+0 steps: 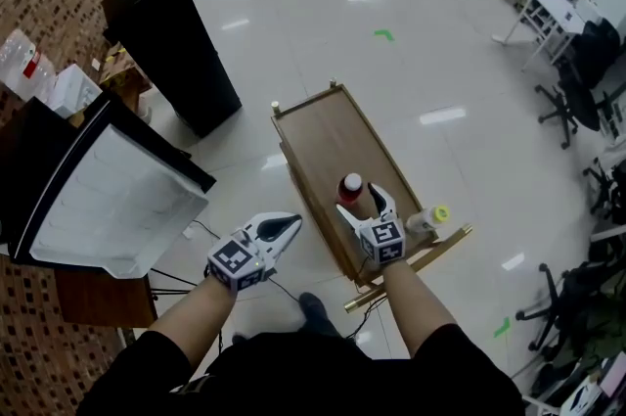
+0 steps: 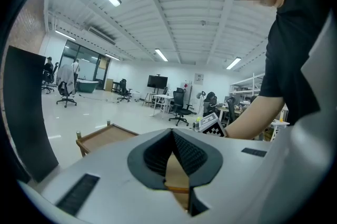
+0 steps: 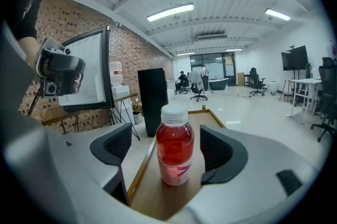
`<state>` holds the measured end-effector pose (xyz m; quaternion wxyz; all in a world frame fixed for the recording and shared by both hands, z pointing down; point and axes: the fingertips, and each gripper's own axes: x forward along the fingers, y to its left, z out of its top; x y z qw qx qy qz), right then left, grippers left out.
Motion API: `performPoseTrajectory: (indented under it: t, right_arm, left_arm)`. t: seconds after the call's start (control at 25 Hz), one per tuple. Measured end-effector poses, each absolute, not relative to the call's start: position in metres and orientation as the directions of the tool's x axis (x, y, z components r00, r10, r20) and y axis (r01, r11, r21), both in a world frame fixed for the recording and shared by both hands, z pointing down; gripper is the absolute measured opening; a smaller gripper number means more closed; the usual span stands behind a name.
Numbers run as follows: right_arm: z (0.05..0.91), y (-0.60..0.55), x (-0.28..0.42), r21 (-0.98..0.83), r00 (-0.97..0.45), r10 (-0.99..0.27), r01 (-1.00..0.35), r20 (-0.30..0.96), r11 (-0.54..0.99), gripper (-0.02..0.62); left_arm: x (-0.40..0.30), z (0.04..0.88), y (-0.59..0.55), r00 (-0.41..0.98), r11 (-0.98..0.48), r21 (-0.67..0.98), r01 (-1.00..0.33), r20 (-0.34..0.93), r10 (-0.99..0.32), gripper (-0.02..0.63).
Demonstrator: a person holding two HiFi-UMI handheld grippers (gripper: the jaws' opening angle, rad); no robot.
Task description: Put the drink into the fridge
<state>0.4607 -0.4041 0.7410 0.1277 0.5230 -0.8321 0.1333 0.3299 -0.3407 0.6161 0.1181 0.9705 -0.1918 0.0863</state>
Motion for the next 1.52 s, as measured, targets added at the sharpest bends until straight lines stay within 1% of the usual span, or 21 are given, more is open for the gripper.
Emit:
performPoseTrajectory:
  t: [0.08, 0.32, 0.4, 0.44, 0.48, 0.52, 0.8, 1.04, 1.2, 1.52]
  right_arm:
    - [0.753, -0.411, 0.461, -0.091, -0.42, -0.826, -0.904, 0.375, 0.418, 0.433]
    - [0.788, -0.432, 0.456, -0.061, -0.437, -0.794, -0.888, 0.423, 0.456, 0.431]
    - [0.797, -0.438, 0.458, -0.055, -0.434, -0.794, -0.888, 0.426, 0.456, 0.411]
    - [0.799, -0.441, 0.459, -0.056, -0.432, -0.796, -0.89, 0.423, 0.453, 0.389]
    - [0.799, -0.442, 0.459, -0.058, -0.434, -0.799, -0.89, 0.417, 0.453, 0.351]
    - [0.8, -0.443, 0.459, -0.058, -0.438, -0.8, -0.888, 0.411, 0.456, 0.342]
    - [0.802, -0.447, 0.457, -0.067, -0.46, -0.794, -0.878, 0.397, 0.475, 0.347]
    - [0.8, -0.443, 0.458, -0.081, -0.456, -0.777, -0.879, 0.434, 0.47, 0.342]
    - [0.782, -0.436, 0.448, -0.081, -0.475, -0.776, -0.869, 0.416, 0.488, 0.342]
    - [0.704, -0.412, 0.402, -0.06, -0.546, -0.771, -0.826, 0.328, 0.56, 0.342]
  left_arm:
    - [0.34, 0.624, -0.343, 0.913, -0.898, 0.208, -0.389, 0.217, -0.345, -0.006]
    - [0.361, 0.644, -0.345, 0.914, -0.89, 0.246, -0.385, 0.235, -0.331, -0.006]
    - [0.363, 0.65, -0.343, 0.914, -0.889, 0.25, -0.383, 0.243, -0.326, -0.006]
    - [0.363, 0.651, -0.343, 0.913, -0.889, 0.249, -0.385, 0.241, -0.328, -0.006]
    - [0.362, 0.653, -0.343, 0.912, -0.887, 0.248, -0.389, 0.237, -0.334, -0.006]
    - [0.36, 0.654, -0.343, 0.911, -0.883, 0.253, -0.395, 0.233, -0.341, -0.006]
    - [0.347, 0.66, -0.335, 0.9, -0.869, 0.264, -0.418, 0.251, -0.357, -0.006]
    - [0.33, 0.651, -0.331, 0.892, -0.857, 0.264, -0.442, 0.231, -0.389, -0.006]
    - [0.317, 0.64, -0.329, 0.887, -0.856, 0.245, -0.454, 0.213, -0.41, -0.006]
    - [0.281, 0.598, -0.312, 0.878, -0.847, 0.235, -0.477, 0.156, -0.452, -0.006]
